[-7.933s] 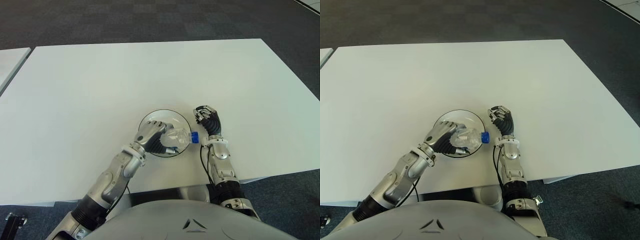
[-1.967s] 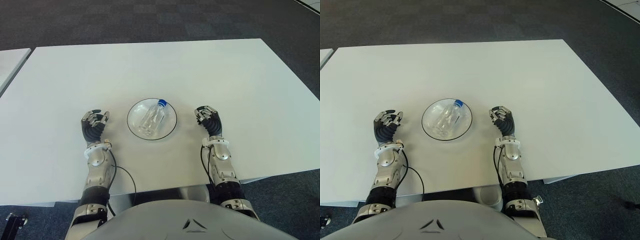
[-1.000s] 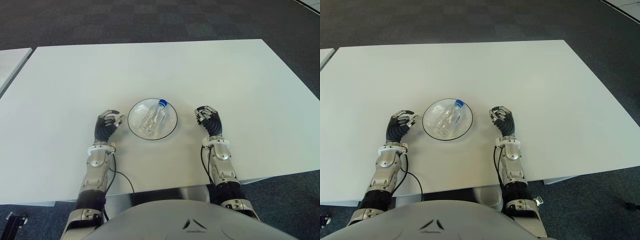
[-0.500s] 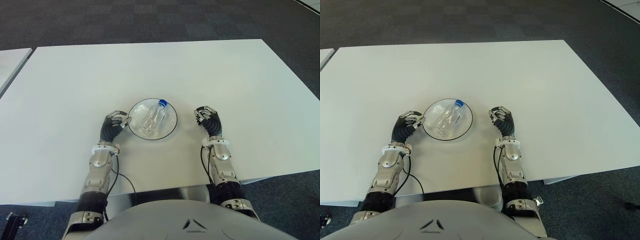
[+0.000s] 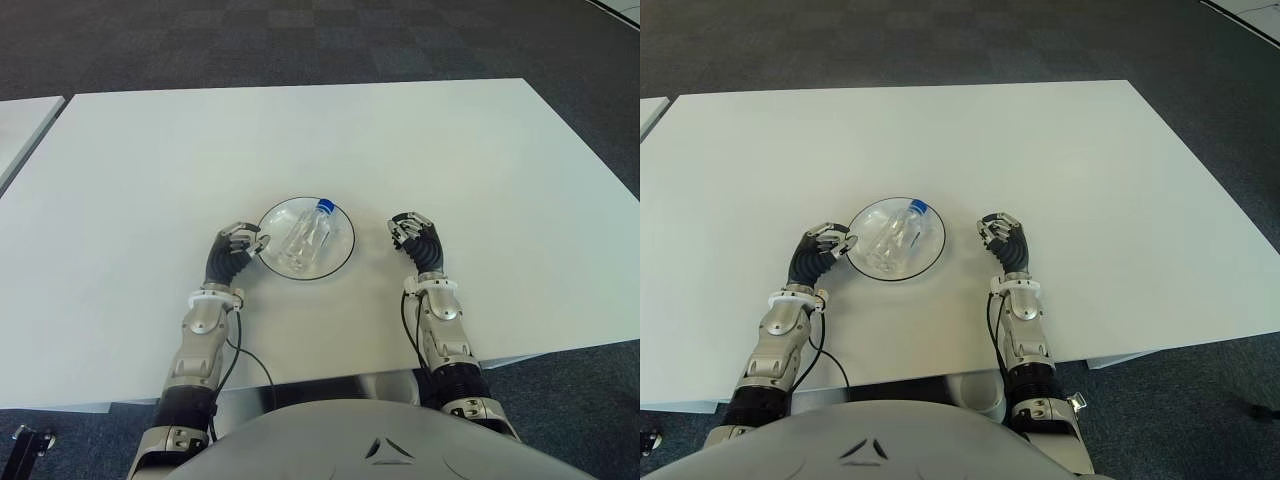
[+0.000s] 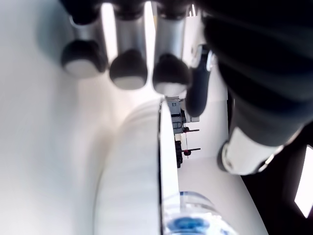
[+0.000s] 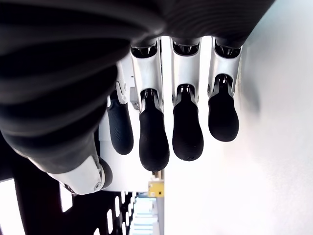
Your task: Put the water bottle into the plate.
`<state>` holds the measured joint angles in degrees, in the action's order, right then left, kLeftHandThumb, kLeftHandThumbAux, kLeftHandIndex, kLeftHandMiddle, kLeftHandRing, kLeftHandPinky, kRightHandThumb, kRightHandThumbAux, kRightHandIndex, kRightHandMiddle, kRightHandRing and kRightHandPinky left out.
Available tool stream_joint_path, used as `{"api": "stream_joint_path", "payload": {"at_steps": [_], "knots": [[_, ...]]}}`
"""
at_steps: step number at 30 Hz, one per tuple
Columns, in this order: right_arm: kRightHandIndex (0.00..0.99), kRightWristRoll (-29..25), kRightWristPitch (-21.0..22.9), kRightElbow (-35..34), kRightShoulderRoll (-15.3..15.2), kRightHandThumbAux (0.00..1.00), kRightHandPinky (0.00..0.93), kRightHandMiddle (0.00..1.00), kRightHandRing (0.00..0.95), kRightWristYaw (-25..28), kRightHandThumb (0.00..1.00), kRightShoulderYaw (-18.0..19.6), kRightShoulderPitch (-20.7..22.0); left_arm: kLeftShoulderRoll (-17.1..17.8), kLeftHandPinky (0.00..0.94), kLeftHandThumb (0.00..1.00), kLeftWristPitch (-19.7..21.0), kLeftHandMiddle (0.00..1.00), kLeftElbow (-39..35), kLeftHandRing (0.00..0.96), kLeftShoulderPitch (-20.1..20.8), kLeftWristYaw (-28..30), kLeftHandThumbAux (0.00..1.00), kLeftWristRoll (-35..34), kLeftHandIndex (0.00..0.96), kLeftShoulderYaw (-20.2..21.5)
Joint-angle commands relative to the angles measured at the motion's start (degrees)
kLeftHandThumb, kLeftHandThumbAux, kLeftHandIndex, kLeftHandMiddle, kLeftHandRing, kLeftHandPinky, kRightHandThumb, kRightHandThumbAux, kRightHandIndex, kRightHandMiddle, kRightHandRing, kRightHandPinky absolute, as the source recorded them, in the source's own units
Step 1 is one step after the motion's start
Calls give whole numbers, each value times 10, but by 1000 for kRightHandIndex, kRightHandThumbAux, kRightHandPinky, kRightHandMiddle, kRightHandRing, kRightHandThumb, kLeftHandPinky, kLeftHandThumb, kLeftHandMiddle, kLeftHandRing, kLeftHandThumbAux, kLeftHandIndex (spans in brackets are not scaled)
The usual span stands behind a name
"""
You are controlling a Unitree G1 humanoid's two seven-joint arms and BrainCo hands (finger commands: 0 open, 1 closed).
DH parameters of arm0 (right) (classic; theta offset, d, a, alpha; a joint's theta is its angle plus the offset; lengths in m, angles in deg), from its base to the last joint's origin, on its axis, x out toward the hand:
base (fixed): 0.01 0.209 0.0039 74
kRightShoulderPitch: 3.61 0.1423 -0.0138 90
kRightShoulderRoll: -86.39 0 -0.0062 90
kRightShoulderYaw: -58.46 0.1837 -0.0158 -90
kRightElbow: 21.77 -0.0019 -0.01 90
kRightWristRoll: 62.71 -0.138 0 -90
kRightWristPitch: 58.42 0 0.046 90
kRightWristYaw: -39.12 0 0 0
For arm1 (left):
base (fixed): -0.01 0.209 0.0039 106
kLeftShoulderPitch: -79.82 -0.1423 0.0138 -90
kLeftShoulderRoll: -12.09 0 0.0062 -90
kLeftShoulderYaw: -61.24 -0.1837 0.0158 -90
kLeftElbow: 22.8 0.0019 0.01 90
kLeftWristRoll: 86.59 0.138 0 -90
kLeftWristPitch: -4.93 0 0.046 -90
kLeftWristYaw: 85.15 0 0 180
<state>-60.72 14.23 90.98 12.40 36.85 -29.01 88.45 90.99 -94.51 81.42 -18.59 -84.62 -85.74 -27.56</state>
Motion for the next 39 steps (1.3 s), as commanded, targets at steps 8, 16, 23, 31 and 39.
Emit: {"api": "stream_joint_path", "payload": {"at_steps": [8, 16, 23, 31, 39], "knots": [[438, 2, 12, 0, 1, 727, 694, 710, 698, -5, 707, -2, -3, -11, 894, 701, 39, 894, 9, 890, -25, 9, 717, 1, 440, -9], [438, 5, 5, 5, 0, 728, 685, 711, 696, -8, 706, -3, -2, -11, 893, 702, 37, 893, 12, 891, -25, 7, 717, 6, 439, -8], [438, 5, -4, 9, 0, 728, 683, 708, 694, -9, 707, -3, -1, -18, 893, 702, 32, 893, 3, 891, -30, 3, 717, 2, 439, -5], [438, 1, -5, 10, 0, 728, 689, 713, 698, -4, 707, -3, -1, -25, 890, 702, 19, 892, 6, 890, -31, -5, 717, 3, 439, 2], [438, -2, -3, 10, 1, 728, 692, 711, 697, -2, 707, -1, -1, -25, 889, 704, 10, 890, 2, 886, -34, -19, 717, 14, 440, 3]]}}
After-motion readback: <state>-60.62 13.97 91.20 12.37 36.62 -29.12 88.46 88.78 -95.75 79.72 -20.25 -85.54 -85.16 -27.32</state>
